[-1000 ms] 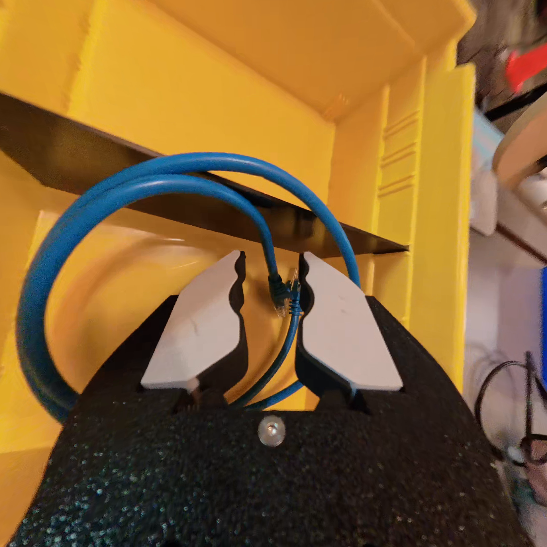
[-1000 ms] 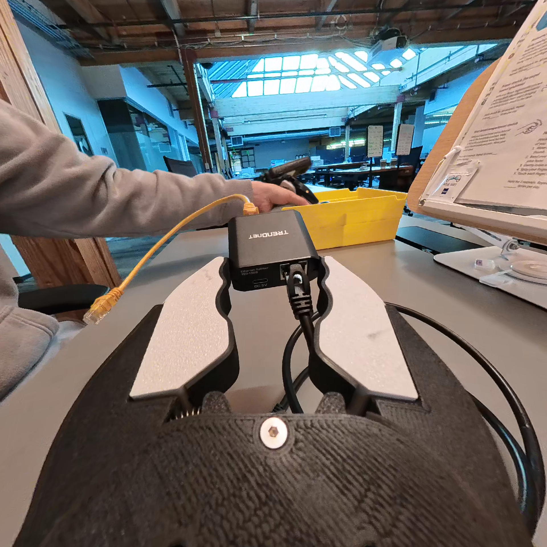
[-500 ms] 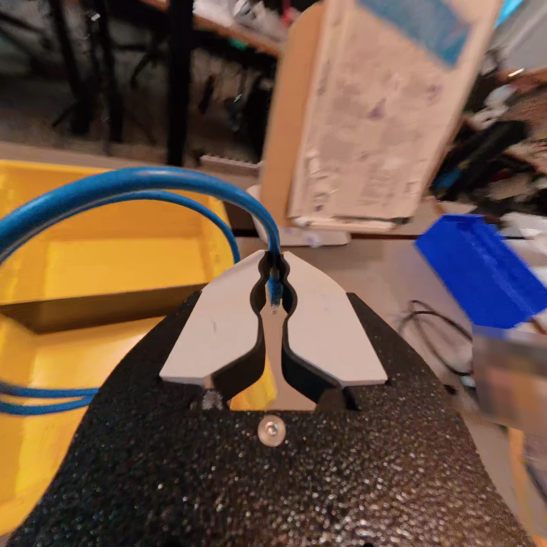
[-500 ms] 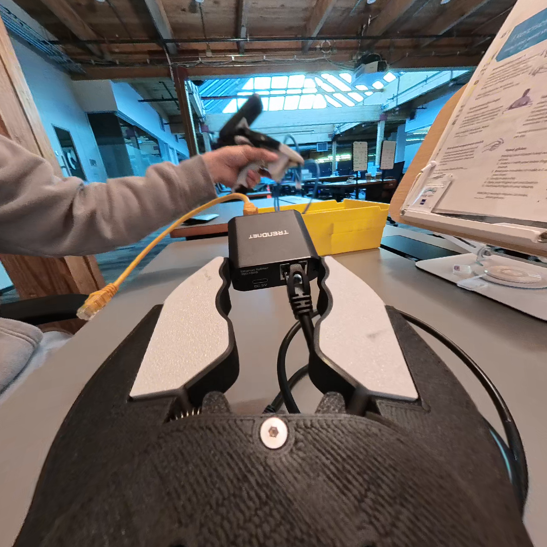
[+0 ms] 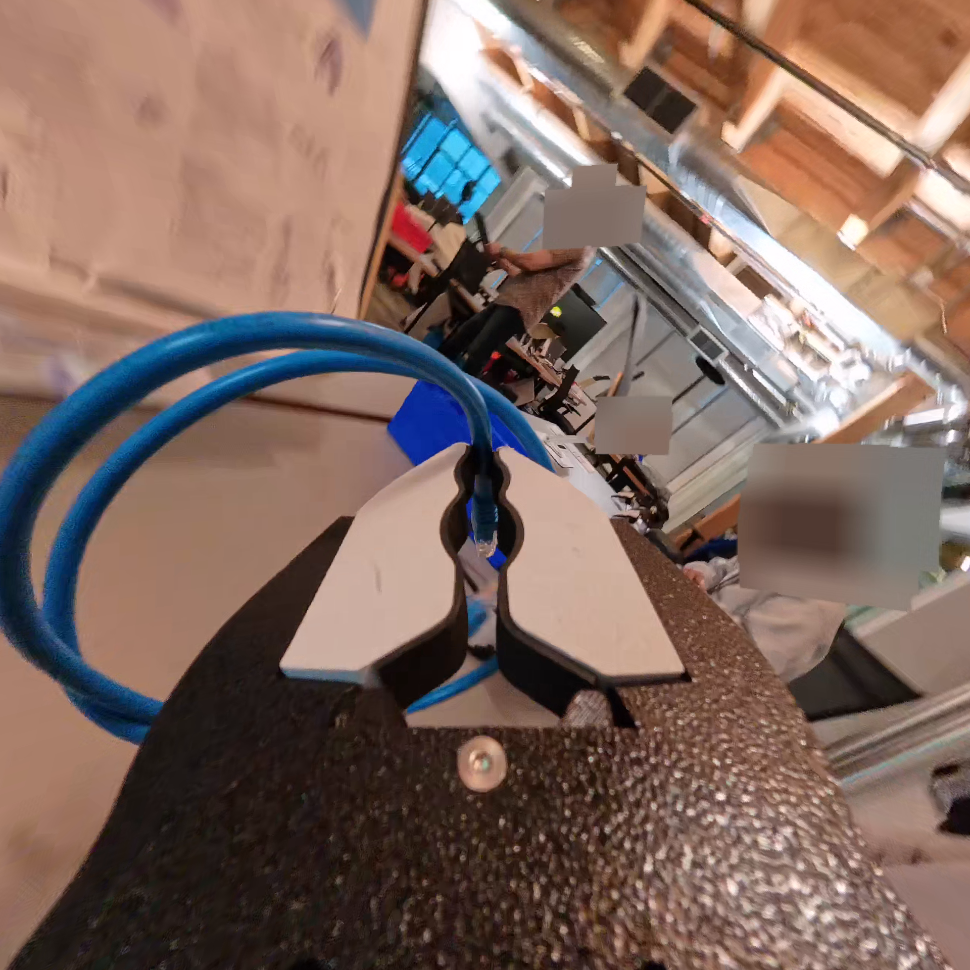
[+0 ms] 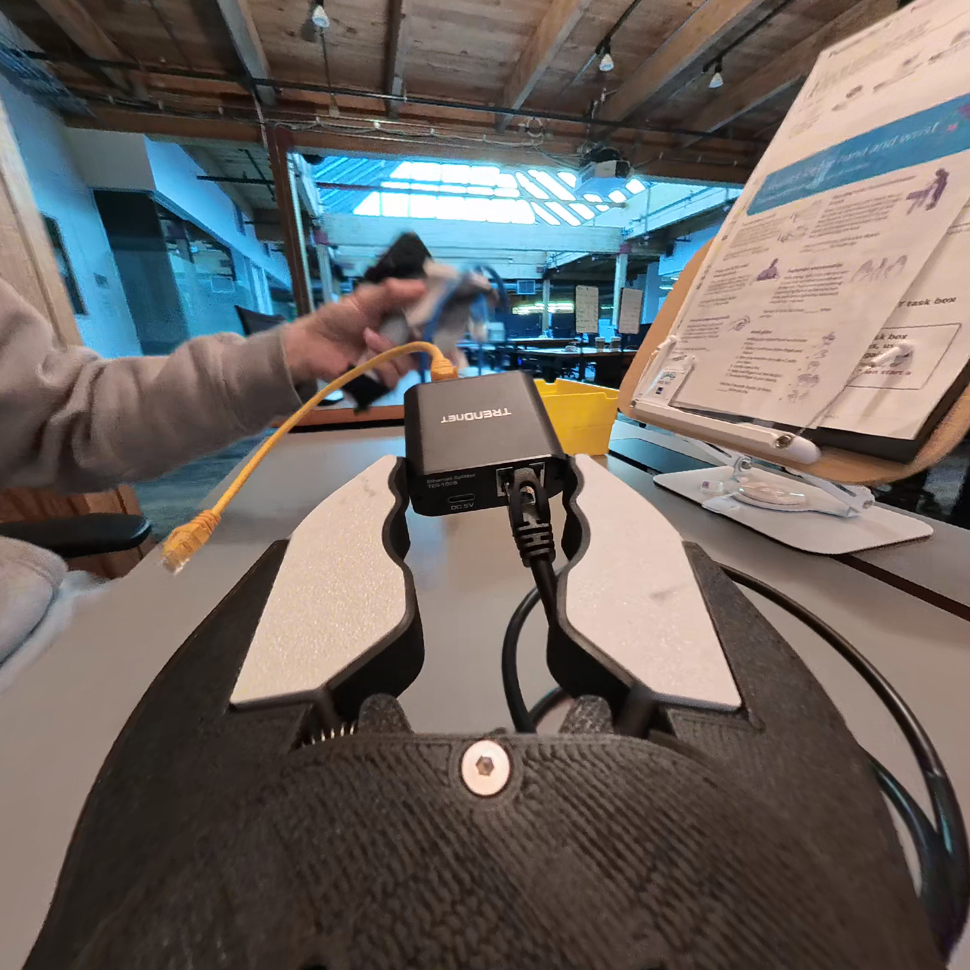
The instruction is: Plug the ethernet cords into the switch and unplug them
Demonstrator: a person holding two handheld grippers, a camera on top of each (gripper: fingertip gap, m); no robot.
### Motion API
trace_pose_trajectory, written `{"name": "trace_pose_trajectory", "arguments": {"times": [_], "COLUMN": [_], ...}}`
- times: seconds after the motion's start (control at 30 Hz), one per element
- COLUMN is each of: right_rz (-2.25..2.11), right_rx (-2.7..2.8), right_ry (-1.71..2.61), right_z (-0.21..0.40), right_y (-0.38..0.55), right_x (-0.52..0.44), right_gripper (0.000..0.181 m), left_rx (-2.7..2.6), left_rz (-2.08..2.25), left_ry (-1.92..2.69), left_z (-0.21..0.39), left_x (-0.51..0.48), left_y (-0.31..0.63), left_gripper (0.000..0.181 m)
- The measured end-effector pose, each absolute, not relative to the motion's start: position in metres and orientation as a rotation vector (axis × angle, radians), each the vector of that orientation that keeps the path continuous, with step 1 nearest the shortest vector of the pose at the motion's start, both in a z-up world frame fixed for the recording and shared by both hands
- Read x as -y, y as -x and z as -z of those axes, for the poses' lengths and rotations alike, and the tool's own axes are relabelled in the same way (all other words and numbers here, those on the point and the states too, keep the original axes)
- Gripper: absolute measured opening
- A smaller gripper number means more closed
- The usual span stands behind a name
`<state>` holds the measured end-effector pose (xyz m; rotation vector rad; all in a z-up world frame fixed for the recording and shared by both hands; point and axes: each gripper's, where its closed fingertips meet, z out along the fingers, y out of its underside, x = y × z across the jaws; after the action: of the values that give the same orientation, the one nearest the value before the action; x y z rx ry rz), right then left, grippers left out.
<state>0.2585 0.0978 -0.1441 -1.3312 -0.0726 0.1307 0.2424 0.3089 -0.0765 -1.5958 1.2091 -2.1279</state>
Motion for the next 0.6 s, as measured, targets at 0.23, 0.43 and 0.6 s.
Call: {"name": "trace_pose_trajectory", "arguments": {"times": [0.23, 0.43, 0.6], "right_rz": [-0.211, -0.162, -0.169], "right_rx": [0.126, 0.103, 0.112], "right_ry": [1.337, 1.426, 1.433], "right_z": [0.151, 0.165, 0.166], "right_y": [-0.251, -0.26, -0.258], "right_x": [-0.097, -0.098, -0.099], "right_gripper": [0.057, 0.057, 0.057], "left_rx": [-1.137, -1.306, -1.302], "left_rz": [1.898, 1.641, 1.67], "left_ry": [1.976, 2.004, 1.987], "left_z": [0.186, 0.222, 0.218], "left_x": [-0.292, -0.3, -0.315], "left_y": [-0.259, -0.257, -0.257], "left_gripper": [0.005, 0.008, 0.014]}}
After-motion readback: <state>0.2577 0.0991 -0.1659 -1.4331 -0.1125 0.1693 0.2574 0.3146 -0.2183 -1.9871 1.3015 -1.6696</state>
